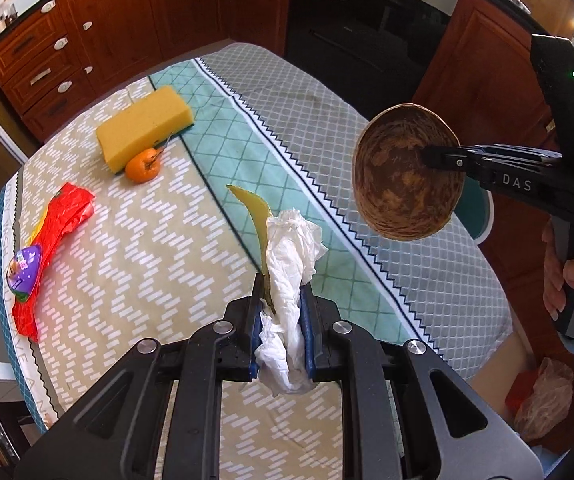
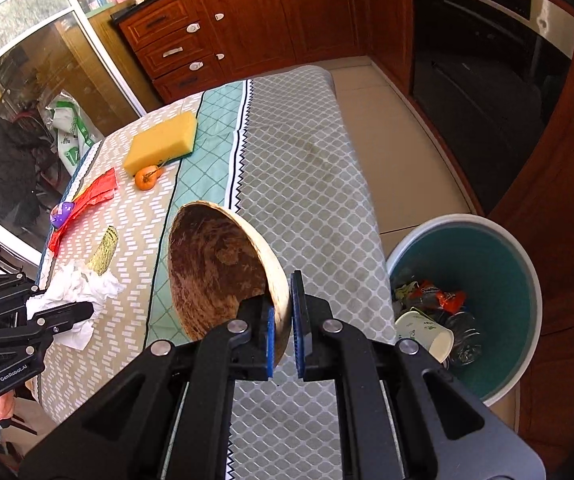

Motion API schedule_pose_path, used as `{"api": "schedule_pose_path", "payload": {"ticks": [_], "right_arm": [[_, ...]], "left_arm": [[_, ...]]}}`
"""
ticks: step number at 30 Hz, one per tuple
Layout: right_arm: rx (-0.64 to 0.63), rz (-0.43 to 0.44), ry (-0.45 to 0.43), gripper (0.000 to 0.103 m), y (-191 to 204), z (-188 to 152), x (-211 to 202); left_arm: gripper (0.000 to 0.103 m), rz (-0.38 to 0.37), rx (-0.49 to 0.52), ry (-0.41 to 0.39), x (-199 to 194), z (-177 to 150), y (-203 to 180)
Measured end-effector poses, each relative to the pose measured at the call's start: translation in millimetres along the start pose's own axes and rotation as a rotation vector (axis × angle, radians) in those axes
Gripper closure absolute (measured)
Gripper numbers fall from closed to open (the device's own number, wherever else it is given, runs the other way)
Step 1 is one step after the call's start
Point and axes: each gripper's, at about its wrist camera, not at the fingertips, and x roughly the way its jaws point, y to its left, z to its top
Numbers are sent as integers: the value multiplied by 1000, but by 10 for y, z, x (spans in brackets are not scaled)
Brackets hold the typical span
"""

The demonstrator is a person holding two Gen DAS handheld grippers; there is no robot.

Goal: Collect trash
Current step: 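Carry tissue and bowl over the teal bin and open both tools to drop them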

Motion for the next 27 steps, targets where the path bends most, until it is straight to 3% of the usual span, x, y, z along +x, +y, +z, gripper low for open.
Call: {"api": "schedule_pose_path", "payload": {"ticks": [6,18,23,27], "right_arm": [[60,-41,-27,96,-433,6,-142],[246,-198,-32,96,-1648,-288,-463],[298,-258,-3,96,-2029,-400,-513],[321,-273,18,96,-2207,-439,-471]], "left_arm": [[87,-51,103,-4,126,286,-555],[87,-203,240,69,807,836,-1791],[87,-258,255,133,1203,988,-2131],[83,-248,260,190,1536,1001,-2261]]}}
